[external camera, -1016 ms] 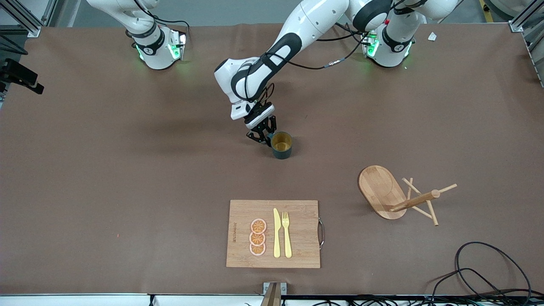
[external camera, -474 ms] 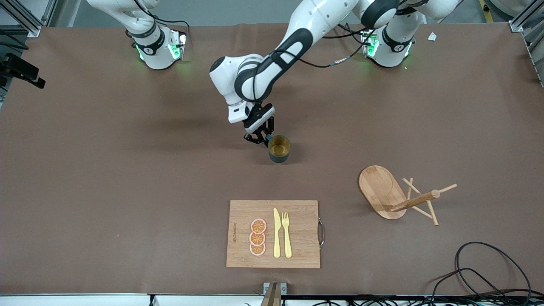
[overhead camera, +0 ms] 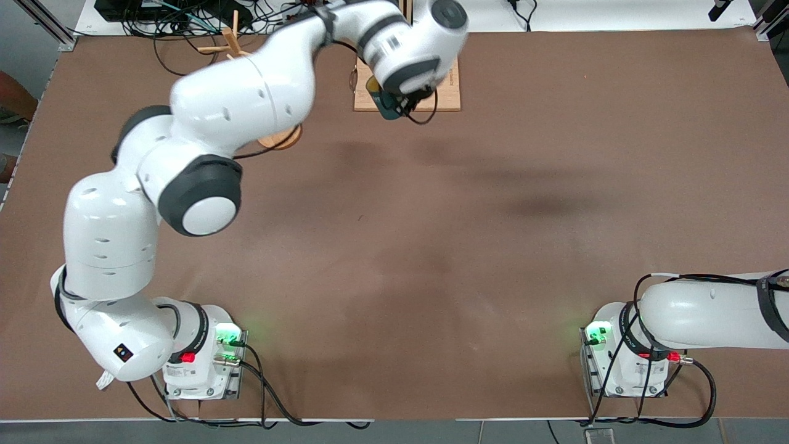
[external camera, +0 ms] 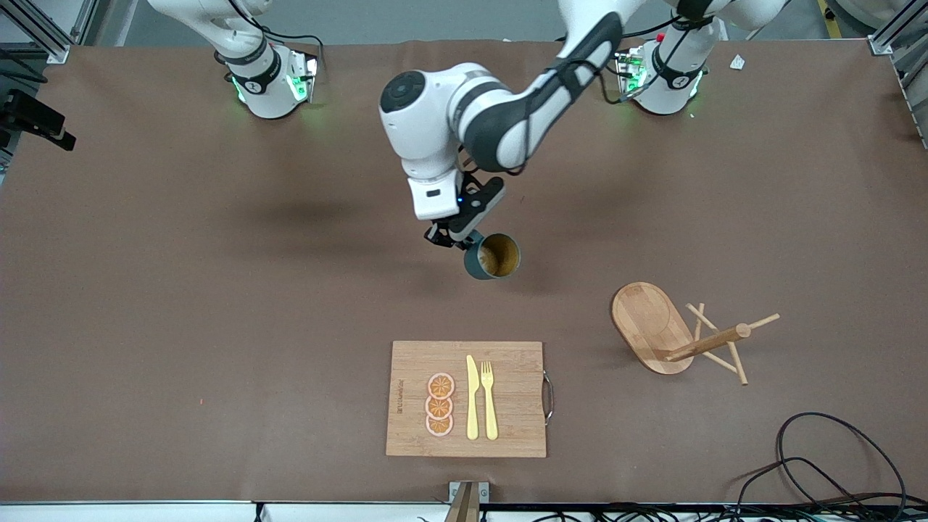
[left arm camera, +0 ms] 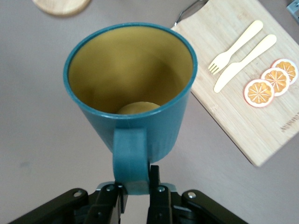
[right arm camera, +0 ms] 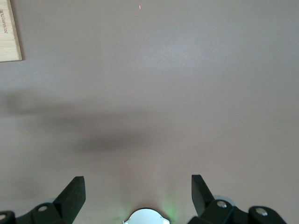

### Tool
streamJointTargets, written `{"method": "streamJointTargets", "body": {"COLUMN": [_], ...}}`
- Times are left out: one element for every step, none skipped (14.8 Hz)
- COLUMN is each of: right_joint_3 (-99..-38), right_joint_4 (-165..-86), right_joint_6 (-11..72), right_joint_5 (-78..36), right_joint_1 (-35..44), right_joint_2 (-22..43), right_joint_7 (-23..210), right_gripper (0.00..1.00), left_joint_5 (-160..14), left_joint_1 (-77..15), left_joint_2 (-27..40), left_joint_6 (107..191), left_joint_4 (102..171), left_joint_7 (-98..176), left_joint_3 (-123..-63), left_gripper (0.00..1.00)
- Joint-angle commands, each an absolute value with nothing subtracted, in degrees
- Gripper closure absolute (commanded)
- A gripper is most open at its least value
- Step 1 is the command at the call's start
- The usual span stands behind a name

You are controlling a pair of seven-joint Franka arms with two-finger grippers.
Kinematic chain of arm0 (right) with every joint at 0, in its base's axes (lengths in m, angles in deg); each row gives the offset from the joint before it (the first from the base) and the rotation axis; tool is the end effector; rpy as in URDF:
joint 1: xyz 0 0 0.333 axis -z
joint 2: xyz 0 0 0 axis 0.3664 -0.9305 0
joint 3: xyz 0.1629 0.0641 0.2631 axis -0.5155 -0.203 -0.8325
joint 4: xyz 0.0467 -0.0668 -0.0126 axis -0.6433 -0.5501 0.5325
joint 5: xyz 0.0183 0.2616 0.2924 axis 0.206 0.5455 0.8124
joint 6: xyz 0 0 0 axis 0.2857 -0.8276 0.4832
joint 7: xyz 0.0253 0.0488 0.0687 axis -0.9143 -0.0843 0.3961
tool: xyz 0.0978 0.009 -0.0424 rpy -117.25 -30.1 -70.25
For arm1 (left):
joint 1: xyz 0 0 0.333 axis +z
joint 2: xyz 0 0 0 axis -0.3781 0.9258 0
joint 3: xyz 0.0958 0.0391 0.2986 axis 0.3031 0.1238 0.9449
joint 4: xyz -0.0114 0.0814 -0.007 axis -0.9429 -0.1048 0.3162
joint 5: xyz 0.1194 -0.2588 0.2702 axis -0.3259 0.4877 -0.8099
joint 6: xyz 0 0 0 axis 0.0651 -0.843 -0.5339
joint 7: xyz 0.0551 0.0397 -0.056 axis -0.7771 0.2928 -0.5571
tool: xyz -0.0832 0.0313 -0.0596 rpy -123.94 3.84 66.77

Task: Pass cup and hang on rack
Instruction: 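Lift the mug by its handle and carry it to the rack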

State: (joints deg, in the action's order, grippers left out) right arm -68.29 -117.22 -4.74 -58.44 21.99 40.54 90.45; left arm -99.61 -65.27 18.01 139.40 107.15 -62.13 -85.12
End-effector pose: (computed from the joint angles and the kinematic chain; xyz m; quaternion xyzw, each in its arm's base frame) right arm 0.4947 -0.0581 0.6690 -0.9988 0.0381 0.0294 0.0048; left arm 0.4841 -0.5541 0.3952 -0.8985 -0.4287 -0.0933 0.0151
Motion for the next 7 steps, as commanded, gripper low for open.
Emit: {"method": "streamJointTargets", "body": {"right_joint_3": [-68.43,-68.43,-68.43,-68.43,-68.43,-68.43,-68.43], "right_joint_4": [-117.94,-117.94,-117.94,-117.94,-117.94,-117.94,-117.94], "right_joint_6": [-4.47,-4.47,-4.47,-4.47,-4.47,-4.47,-4.47], "right_joint_5": [-57.99,-57.90,-57.99,-57.90,-57.99,-57.90,-57.90], "right_joint_1": [22.46,22.46,22.46,22.46,22.46,22.46,22.46], "right_joint_2": [41.64,41.64,41.64,41.64,41.64,41.64,41.64], "right_joint_7": [91.10,91.10,91.10,91.10,91.10,91.10,91.10], "right_gripper": [0.00,0.00,0.00,0.00,0.00,0.00,0.00], "left_joint_5": [-89.09,-84.96,-80.40,-75.48,-70.30,-65.28,-60.71], "left_joint_1": [-60.38,-58.62,-56.69,-54.84,-53.08,-51.15,-49.48], "left_joint_2": [13.68,12.80,12.18,11.22,10.25,9.54,8.84], "left_joint_6": [143.17,143.53,143.62,143.97,145.28,145.55,145.64], "left_joint_4": [109.38,109.38,109.38,109.47,109.73,109.73,110.52], "left_joint_7": [-57.66,-55.64,-53.01,-49.94,-47.04,-44.31,-41.67], "left_joint_3": [-85.33,-85.33,-85.33,-85.33,-85.33,-85.33,-85.33], "left_gripper": [1.00,1.00,1.00,1.00,1.00,1.00,1.00]}}
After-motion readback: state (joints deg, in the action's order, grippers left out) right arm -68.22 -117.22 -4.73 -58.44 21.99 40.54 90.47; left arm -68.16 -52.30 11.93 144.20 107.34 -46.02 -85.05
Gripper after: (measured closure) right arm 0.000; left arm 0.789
